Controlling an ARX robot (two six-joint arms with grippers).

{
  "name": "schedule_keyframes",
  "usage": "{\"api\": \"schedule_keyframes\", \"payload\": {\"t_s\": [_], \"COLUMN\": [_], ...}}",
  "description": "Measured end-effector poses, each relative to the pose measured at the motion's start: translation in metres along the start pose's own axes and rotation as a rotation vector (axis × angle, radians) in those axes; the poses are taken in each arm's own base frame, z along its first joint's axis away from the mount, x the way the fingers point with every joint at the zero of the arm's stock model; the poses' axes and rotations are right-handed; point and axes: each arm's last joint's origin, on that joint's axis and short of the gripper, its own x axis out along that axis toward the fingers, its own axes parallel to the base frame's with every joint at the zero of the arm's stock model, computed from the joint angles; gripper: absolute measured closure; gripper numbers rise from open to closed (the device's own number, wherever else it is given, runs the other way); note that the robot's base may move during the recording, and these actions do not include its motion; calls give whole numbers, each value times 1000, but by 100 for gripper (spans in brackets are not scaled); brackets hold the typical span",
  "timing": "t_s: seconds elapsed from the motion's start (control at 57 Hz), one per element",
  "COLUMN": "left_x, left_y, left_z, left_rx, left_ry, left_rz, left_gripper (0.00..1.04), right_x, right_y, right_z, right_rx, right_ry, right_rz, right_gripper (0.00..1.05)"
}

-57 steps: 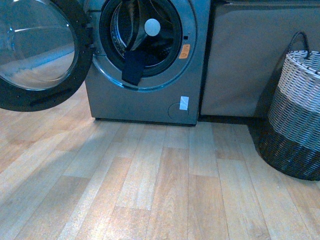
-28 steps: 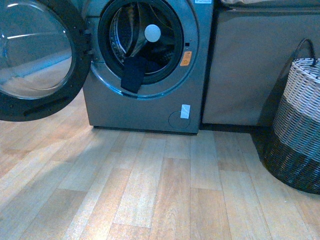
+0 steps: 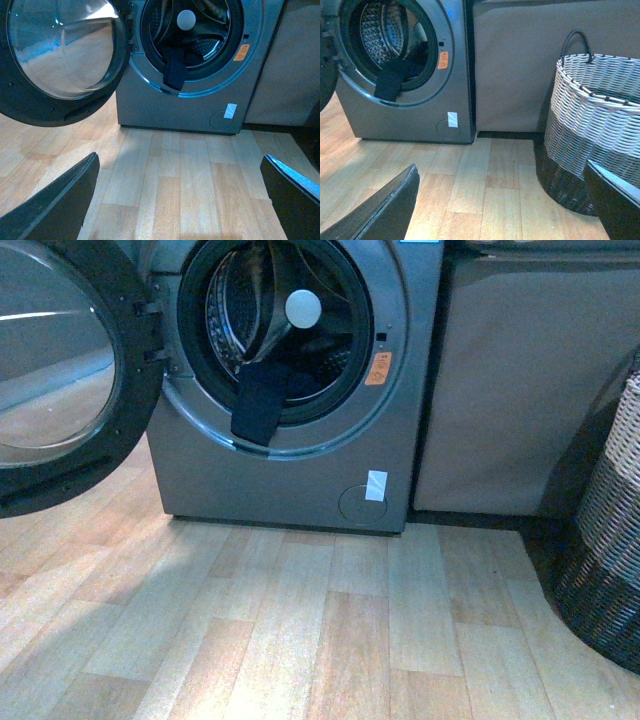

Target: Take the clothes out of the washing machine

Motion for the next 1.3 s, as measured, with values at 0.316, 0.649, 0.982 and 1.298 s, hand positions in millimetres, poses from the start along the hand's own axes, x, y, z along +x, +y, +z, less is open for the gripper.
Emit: {"api": "schedule_keyframes", "payload": {"t_s": [0.316, 0.649, 0.982, 1.298], "left_x": [0, 0, 0, 0], "left_y": [0, 0, 0, 0], "left_z": [0, 0, 0, 0], "left_rx": [0, 0, 0, 0], "left_ry": [-2, -2, -3, -2], "left_rz": [0, 1, 0, 0], "left_gripper": [7, 7, 7, 7], "right_x": [0, 0, 0, 0], "right_y": [0, 0, 0, 0], "right_z": [0, 0, 0, 0], "right_rx": [0, 0, 0, 0], "right_ry": [0, 0, 0, 0], "right_rz": [3, 1, 2, 2], "right_gripper": [7, 7, 7, 7]}}
